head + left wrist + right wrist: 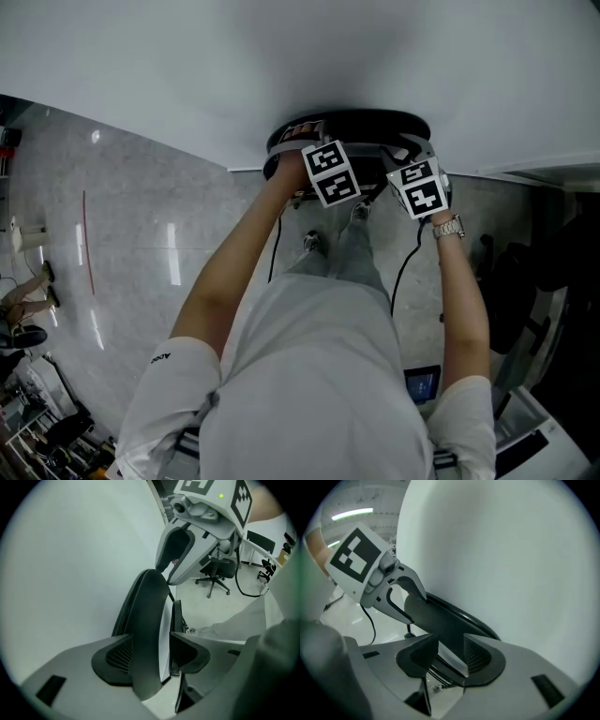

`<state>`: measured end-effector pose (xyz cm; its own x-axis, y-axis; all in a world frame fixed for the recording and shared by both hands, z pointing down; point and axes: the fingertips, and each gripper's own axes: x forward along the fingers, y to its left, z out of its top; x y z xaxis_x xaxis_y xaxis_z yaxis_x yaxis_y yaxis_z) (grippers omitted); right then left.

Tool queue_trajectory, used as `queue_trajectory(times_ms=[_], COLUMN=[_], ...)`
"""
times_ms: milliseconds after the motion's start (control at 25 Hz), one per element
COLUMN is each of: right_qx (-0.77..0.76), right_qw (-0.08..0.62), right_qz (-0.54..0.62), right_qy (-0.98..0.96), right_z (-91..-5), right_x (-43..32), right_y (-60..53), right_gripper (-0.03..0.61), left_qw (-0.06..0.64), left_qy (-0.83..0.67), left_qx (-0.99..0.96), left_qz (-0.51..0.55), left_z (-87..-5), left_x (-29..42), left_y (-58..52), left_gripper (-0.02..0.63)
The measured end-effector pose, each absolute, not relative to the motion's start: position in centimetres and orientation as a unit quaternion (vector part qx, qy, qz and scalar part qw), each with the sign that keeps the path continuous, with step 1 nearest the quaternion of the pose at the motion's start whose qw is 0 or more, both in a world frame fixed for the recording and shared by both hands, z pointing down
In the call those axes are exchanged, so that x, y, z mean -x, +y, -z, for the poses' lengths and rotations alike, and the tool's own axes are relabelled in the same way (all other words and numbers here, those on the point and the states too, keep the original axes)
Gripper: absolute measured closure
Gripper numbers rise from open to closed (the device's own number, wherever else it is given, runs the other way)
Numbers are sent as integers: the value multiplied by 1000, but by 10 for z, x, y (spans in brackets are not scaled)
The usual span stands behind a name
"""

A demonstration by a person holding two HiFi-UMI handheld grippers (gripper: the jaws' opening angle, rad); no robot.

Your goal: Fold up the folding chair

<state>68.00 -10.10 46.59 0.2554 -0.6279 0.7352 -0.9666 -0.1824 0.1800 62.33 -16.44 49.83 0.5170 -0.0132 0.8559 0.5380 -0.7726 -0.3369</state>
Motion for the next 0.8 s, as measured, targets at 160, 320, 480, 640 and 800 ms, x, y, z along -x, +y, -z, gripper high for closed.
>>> queue_trajectory(times_ms=[160,320,480,640,800], right_qx=[-757,-786,-796,-802,-793], right_qw=[254,180,126,93,80], right_qz=[-281,-288,-286,-266,-252], right_qy=[-533,-517,-518,-527,-549], right_z=[-466,-458,-444,-423,-413], right_x=[-664,-650,-628,-609,-593], right_y=[-81,-60,-50,-43,-44], right_gripper=[506,572,574,574,574], left_qw=[215,171,122,59,-12], left_qy=[-162,-114,-81,-42,15], left_qx=[846,883,919,950,971], left_qz=[460,423,365,302,236], left_z=[-506,-502,-481,-455,-429], left_x=[-601,-583,-566,-549,-531], left_y=[-143,-131,-119,-113,-121], left_gripper=[376,539,601,601,601])
